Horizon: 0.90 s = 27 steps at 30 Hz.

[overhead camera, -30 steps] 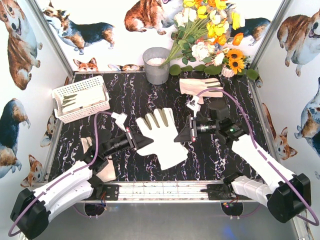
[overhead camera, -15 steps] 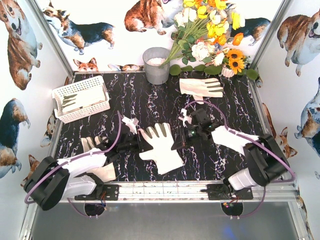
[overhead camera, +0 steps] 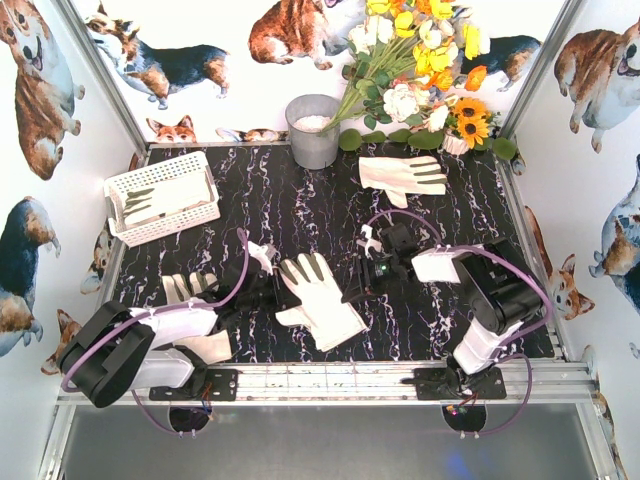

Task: Put the gloves into the storage basket
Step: Place the glove at the center of the board.

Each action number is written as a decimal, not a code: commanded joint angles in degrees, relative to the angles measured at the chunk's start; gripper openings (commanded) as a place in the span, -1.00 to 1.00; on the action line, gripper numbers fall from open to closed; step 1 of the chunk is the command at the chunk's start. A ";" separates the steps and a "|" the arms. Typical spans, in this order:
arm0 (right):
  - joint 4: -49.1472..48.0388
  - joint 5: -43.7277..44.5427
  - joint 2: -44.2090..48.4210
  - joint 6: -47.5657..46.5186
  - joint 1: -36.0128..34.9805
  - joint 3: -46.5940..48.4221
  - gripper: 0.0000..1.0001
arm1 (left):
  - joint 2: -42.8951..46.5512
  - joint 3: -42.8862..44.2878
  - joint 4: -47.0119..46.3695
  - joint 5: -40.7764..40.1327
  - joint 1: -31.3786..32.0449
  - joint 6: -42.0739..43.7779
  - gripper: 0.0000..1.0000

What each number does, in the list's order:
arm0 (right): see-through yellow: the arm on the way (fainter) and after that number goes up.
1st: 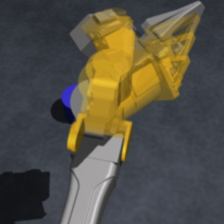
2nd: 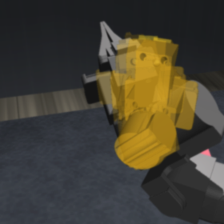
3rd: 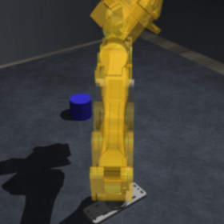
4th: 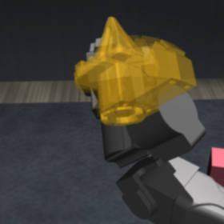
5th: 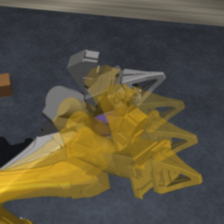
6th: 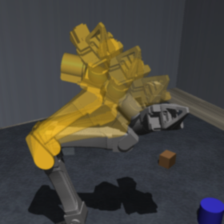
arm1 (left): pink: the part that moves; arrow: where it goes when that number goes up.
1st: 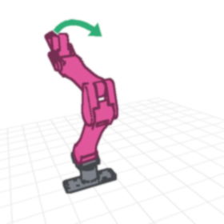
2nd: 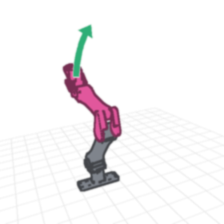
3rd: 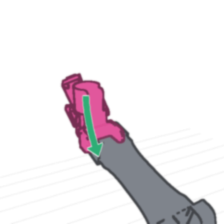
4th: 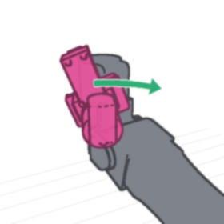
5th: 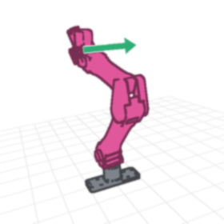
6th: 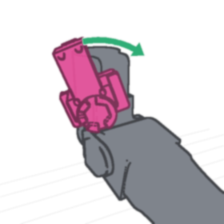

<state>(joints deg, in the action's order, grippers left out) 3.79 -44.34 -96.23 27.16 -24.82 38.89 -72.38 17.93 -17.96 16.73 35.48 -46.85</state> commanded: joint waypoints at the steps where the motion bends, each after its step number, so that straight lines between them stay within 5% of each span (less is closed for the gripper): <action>1: -4.97 -3.82 -1.92 -2.04 0.30 0.74 -0.35 | -0.46 -1.42 -3.31 -0.82 -0.39 1.33 -1.00; 11: -5.75 -7.05 -6.76 -3.23 -0.74 2.33 -0.04 | 0.56 -2.70 -6.67 0.13 -0.42 -0.55 -1.00; 23: -10.28 -7.47 -10.80 -0.68 -5.24 5.88 -0.05 | 0.86 -3.92 -10.94 2.13 -0.42 -2.64 -1.00; 27: -13.01 -7.52 -11.51 2.03 -5.91 5.85 -0.23 | 0.76 -4.68 -12.35 2.13 -0.49 -3.63 -1.00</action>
<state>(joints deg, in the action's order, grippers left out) -4.60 -55.51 -105.56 28.67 -29.50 43.86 -72.14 14.09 -26.00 17.65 35.27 -49.36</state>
